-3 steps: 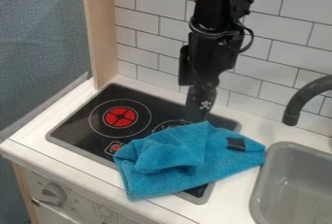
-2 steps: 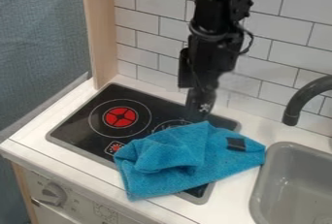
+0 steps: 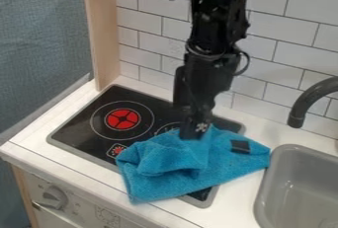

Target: Move the cloth to the left of the table

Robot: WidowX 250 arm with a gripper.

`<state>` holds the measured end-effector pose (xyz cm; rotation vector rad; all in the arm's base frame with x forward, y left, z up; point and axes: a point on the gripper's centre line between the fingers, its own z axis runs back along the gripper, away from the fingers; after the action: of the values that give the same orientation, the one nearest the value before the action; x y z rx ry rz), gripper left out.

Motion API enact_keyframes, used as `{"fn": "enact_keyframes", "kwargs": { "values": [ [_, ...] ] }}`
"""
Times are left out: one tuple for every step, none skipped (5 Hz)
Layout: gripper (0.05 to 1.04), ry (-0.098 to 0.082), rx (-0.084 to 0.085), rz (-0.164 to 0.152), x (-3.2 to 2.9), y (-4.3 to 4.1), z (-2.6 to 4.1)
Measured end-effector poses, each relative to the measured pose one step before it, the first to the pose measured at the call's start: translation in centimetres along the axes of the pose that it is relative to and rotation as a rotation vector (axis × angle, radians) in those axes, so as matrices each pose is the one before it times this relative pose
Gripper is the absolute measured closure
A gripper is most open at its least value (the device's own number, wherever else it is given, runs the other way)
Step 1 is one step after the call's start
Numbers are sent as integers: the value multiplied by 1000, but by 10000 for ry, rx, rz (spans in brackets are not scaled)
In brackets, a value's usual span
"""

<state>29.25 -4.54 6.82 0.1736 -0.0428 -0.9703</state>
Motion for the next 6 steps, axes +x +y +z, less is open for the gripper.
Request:
{"fn": "enact_keyframes", "kwargs": {
  "values": [
    [83,158,-431,432,-357,-633,-2347],
    [83,-58,-477,582,-273,261,-2791],
    [83,143,-309,311,-12,-245,-1928],
    [83,313,-411,-30,-275,-443,-2168],
    [83,112,1,-91,221,248,-984],
    [83,-52,168,-151,172,292,-520]
  ]
}}
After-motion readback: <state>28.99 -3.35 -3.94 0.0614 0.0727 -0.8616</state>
